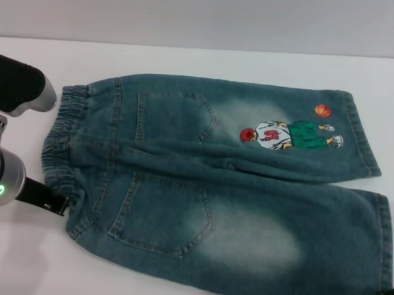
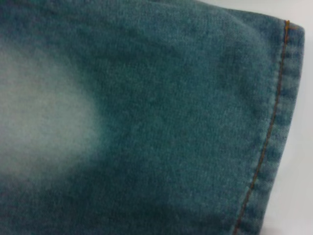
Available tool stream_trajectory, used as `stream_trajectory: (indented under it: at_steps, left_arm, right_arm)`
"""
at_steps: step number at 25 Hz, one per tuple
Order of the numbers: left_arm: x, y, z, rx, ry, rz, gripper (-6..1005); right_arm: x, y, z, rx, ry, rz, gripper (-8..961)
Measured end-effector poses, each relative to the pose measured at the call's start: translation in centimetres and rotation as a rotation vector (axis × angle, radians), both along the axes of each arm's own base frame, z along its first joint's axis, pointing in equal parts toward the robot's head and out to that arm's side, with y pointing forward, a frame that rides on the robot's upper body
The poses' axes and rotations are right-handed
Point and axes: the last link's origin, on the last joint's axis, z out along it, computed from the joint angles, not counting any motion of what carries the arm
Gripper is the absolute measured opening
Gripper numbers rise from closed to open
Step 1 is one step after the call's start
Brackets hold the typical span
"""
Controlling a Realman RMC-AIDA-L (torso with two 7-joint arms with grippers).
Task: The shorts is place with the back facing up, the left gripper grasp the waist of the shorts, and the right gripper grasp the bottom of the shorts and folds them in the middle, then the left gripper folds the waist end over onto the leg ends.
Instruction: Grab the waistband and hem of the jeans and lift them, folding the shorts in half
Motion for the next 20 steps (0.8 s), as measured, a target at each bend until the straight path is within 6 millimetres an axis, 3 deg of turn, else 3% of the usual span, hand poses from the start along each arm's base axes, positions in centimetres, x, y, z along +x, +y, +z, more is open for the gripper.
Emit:
stream_trajectory:
  at_steps: [20]
  left_arm:
    - [-0.11, -0.06, 0.01, -0.005, 0.004, 0.004, 1]
  right_arm:
    - [0.25, 0.09, -0.27, -0.003, -0.001, -0.004, 608]
